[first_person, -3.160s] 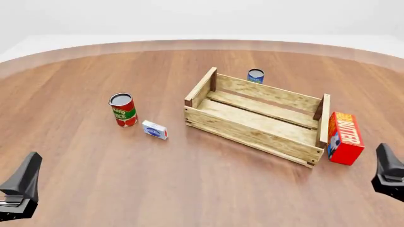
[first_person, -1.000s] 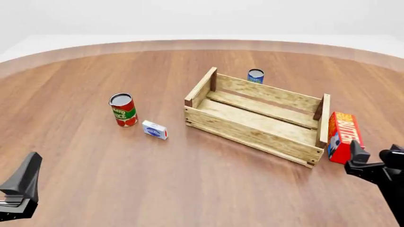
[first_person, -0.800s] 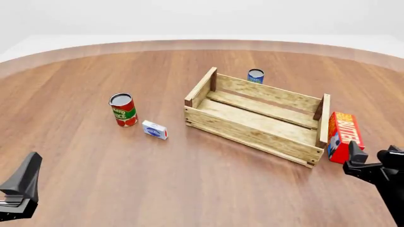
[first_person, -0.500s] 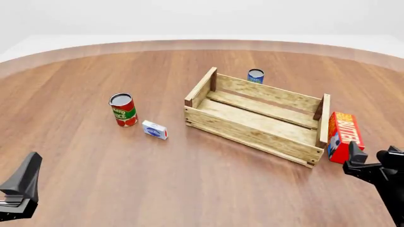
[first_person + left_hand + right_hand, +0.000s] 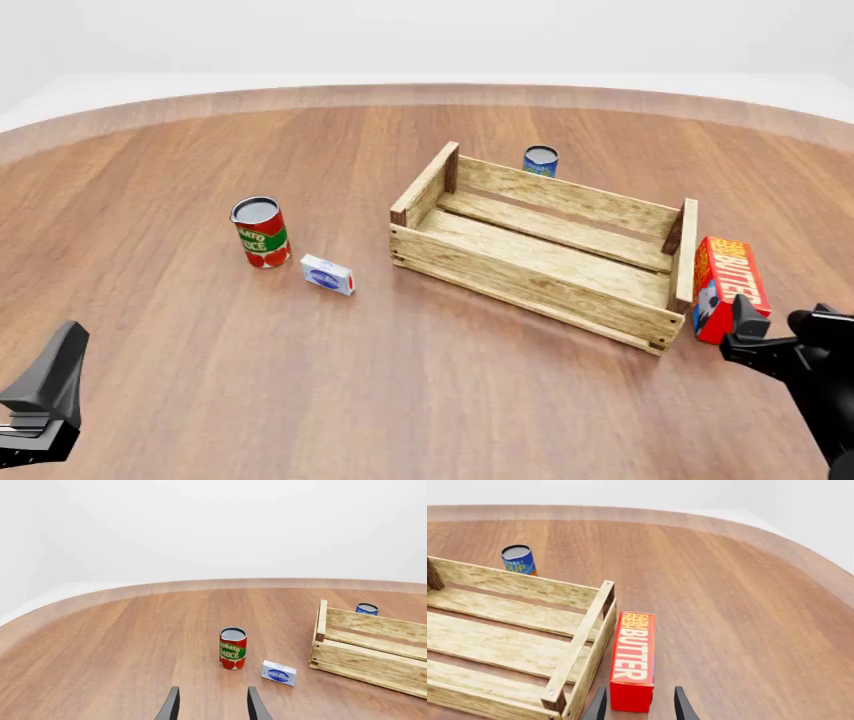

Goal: Pick up the butter and put it in the tray.

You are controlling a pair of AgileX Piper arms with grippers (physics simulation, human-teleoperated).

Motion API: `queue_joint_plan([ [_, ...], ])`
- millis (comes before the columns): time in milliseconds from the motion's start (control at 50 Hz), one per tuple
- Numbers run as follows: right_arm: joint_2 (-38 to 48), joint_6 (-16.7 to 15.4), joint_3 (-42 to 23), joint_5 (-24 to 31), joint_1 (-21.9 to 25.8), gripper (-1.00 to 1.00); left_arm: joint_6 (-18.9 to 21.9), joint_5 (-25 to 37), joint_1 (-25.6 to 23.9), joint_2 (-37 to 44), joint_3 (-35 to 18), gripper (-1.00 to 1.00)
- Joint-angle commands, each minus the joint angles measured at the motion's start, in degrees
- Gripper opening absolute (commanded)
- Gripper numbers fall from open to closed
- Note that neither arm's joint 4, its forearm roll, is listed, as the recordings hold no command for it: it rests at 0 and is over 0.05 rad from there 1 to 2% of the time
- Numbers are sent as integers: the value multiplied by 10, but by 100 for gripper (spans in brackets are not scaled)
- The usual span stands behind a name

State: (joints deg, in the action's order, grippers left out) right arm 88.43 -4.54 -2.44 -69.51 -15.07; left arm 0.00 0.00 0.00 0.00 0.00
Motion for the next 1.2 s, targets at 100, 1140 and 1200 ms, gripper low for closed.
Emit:
queue_joint_plan([
  [100,27,-2,-15,-3,1,100,0,0,0,0,0,100],
  [1140,102,-6,-59,-4,13,100,0,0,0,0,0,100],
  [1200,106,-6,-61,-4,15,100,0,0,0,0,0,100],
])
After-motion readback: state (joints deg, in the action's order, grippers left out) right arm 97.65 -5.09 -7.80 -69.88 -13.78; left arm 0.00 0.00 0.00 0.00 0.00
